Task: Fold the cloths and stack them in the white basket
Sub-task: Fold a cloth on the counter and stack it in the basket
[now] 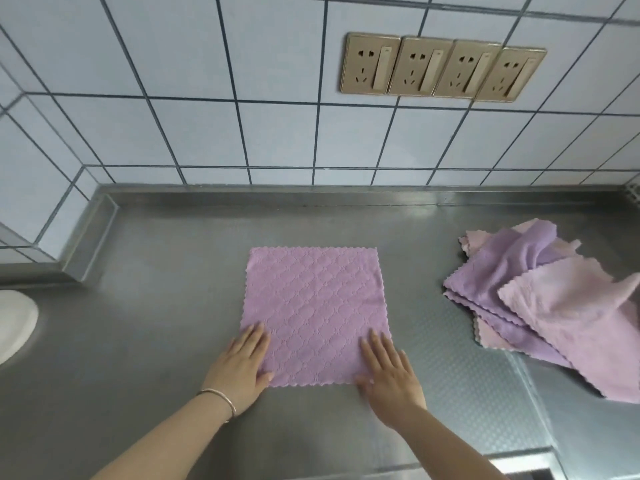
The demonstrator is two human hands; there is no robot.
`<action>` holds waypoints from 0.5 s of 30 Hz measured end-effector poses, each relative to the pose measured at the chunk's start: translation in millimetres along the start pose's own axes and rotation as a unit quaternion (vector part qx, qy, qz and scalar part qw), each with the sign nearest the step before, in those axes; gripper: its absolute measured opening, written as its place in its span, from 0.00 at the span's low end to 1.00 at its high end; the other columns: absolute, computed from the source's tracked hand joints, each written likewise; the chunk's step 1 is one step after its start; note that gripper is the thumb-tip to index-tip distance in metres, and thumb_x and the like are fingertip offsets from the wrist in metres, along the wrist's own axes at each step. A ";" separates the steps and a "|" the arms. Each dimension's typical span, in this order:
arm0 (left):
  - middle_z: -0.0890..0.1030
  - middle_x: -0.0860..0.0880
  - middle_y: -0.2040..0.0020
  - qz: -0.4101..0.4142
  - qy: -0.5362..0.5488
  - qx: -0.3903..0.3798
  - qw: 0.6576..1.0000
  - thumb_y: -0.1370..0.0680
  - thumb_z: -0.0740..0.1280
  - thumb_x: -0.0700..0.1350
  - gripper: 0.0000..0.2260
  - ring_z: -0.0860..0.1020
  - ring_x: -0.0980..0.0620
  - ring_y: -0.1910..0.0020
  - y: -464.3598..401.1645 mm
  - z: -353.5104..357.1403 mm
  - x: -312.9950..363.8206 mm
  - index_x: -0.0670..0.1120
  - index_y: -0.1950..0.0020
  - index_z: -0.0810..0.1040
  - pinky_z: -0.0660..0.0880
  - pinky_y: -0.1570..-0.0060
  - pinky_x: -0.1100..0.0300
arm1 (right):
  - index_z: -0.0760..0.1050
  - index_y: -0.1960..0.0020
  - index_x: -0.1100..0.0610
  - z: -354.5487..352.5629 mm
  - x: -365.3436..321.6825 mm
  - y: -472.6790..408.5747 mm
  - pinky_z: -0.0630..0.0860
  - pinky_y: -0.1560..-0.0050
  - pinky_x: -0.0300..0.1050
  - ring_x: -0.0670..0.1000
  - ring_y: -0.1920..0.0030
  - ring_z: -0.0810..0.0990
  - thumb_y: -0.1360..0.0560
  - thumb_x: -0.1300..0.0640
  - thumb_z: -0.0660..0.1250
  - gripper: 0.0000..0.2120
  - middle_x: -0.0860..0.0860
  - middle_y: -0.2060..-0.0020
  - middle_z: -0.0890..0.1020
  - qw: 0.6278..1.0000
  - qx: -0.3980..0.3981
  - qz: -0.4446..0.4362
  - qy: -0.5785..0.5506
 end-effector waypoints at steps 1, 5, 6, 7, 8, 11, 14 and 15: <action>0.38 0.51 0.27 -0.009 0.004 -0.014 1.000 0.22 0.47 0.59 0.31 0.44 0.50 0.24 5.2 -1.7 -3.5 0.44 0.24 0.45 0.45 0.26 0.54 | 0.48 0.27 0.50 -2.3 6.2 6.5 0.39 0.28 0.42 0.50 0.25 0.55 0.30 0.38 0.42 0.34 0.48 0.26 0.51 1.000 -0.001 0.011 0.002; 0.40 0.52 0.23 -0.029 -0.020 0.004 0.999 0.19 0.51 0.53 0.27 0.44 0.52 0.24 14.4 1.4 -11.5 0.47 0.23 0.45 0.43 0.27 0.47 | 0.46 0.25 0.53 -4.1 19.0 9.2 0.52 0.26 0.50 0.47 0.26 0.50 0.31 0.36 0.29 0.39 0.49 0.25 0.46 0.997 0.040 -0.013 0.061; 0.46 0.51 0.23 -0.030 -0.017 0.010 0.999 0.20 0.55 0.51 0.27 0.49 0.51 0.24 16.5 0.6 -12.6 0.46 0.24 0.51 0.47 0.27 0.45 | 0.63 0.28 0.57 -2.5 18.4 8.6 0.62 0.30 0.51 0.50 0.29 0.66 0.27 0.38 0.37 0.38 0.54 0.27 0.64 0.996 0.048 -0.010 0.074; 0.56 0.49 0.24 -0.023 -0.019 0.024 0.999 0.24 0.62 0.51 0.28 0.58 0.50 0.25 19.0 -0.1 -13.7 0.45 0.26 0.60 0.55 0.29 0.42 | 0.76 0.37 0.60 0.5 17.7 8.6 0.67 0.35 0.52 0.53 0.37 0.77 0.27 0.40 0.46 0.34 0.56 0.36 0.77 0.995 0.031 -0.014 0.093; 0.69 0.48 0.29 -0.016 -0.020 0.030 0.999 0.30 0.71 0.51 0.28 0.69 0.49 0.31 18.9 0.7 -15.4 0.44 0.32 0.71 0.64 0.35 0.41 | 0.81 0.44 0.62 2.0 17.4 6.8 0.70 0.39 0.53 0.56 0.43 0.80 0.29 0.42 0.55 0.29 0.58 0.45 0.82 0.993 0.038 -0.013 0.109; 0.83 0.49 0.50 0.048 -0.044 0.089 0.994 0.47 0.79 0.52 0.25 0.82 0.50 0.50 18.5 4.1 -11.6 0.45 0.53 0.84 0.78 0.52 0.46 | 0.82 0.52 0.68 4.6 12.8 1.1 0.73 0.44 0.56 0.61 0.47 0.77 0.46 0.53 0.78 0.27 0.60 0.56 0.83 0.984 0.051 -0.030 0.167; 0.83 0.50 0.55 0.089 -0.027 0.110 0.990 0.48 0.76 0.54 0.21 0.83 0.51 0.60 20.6 3.0 0.7 0.46 0.59 0.82 0.80 0.61 0.61 | 0.81 0.54 0.67 1.1 4.8 -1.0 0.73 0.48 0.55 0.60 0.53 0.77 0.53 0.60 0.78 0.28 0.61 0.63 0.82 0.977 0.100 -0.052 0.181; 0.82 0.50 0.56 0.093 -0.020 0.105 0.990 0.48 0.75 0.53 0.21 0.82 0.51 0.61 21.4 5.1 3.2 0.46 0.59 0.82 0.79 0.63 0.63 | 0.82 0.56 0.65 -0.4 1.8 -0.6 0.71 0.50 0.53 0.60 0.57 0.78 0.53 0.62 0.78 0.25 0.60 0.66 0.81 0.978 0.101 -0.048 0.174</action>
Point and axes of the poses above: each hand's wrist, its own y-axis away from the middle knuckle, its own z-axis out of the palm, x = y × z, the point moved 1 cm from there along -y, towards the middle knuckle
